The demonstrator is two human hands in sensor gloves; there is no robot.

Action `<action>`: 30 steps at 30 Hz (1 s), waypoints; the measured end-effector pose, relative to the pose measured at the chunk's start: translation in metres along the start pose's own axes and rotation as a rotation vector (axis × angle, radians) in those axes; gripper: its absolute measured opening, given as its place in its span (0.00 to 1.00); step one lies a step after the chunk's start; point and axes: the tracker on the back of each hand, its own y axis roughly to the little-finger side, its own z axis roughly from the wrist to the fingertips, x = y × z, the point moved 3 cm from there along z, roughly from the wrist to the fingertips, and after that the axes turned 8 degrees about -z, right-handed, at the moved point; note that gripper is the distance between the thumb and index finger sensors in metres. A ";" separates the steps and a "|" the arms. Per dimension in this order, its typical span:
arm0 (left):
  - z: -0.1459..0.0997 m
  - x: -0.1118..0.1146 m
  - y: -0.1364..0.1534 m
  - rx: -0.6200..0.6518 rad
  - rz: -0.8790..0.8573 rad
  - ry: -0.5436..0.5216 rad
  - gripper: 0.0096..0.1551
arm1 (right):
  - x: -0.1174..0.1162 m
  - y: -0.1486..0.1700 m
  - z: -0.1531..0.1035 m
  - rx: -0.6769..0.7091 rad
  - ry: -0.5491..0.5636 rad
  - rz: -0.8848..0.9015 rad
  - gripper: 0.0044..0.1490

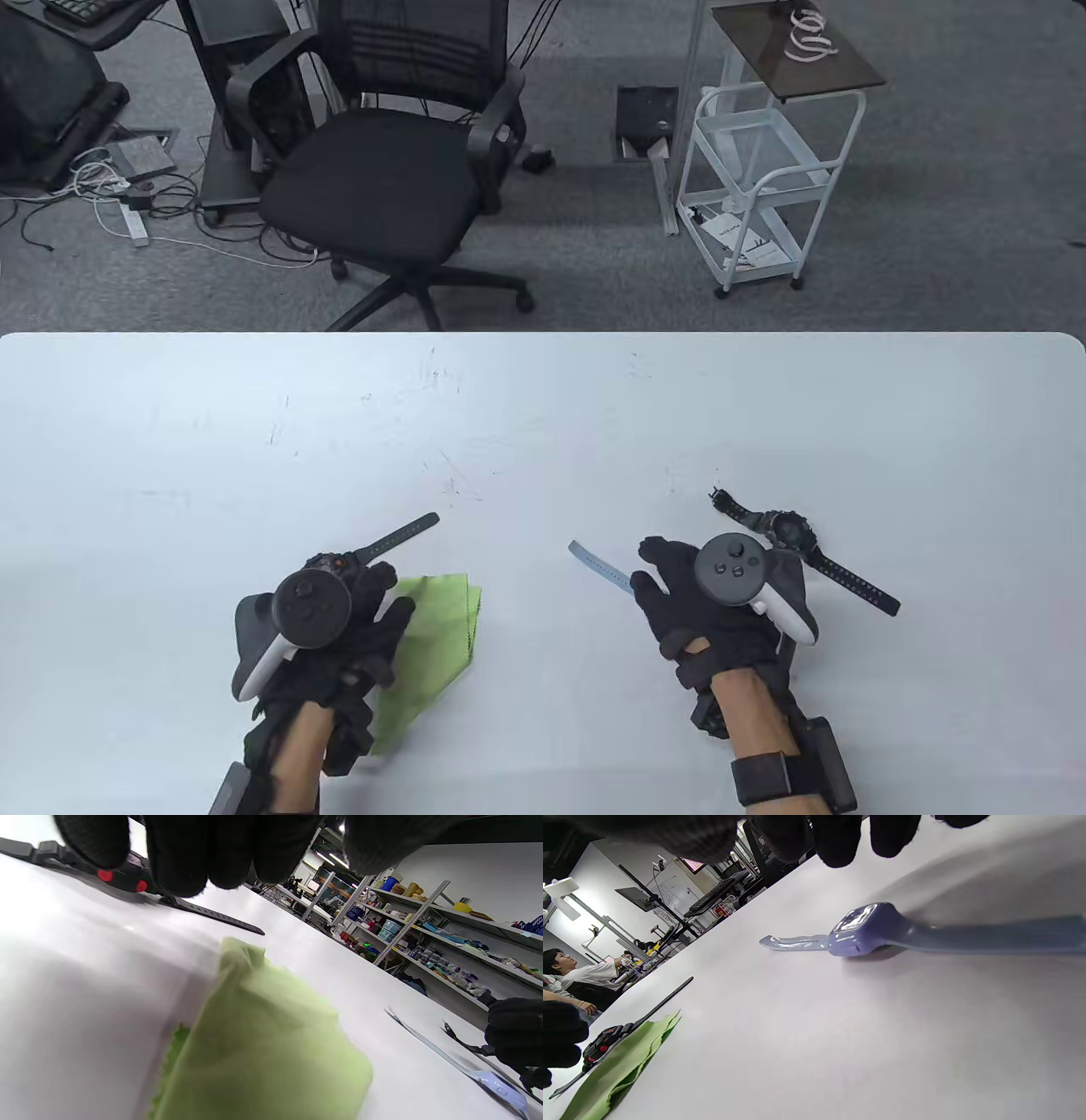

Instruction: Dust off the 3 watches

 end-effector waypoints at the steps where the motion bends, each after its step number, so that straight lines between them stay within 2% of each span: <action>1: 0.000 0.000 0.000 0.002 0.000 -0.001 0.42 | 0.000 0.000 0.000 -0.001 -0.004 -0.003 0.44; 30: 0.002 0.000 -0.006 0.050 -0.005 -0.015 0.41 | 0.006 0.001 -0.003 0.012 0.035 0.030 0.43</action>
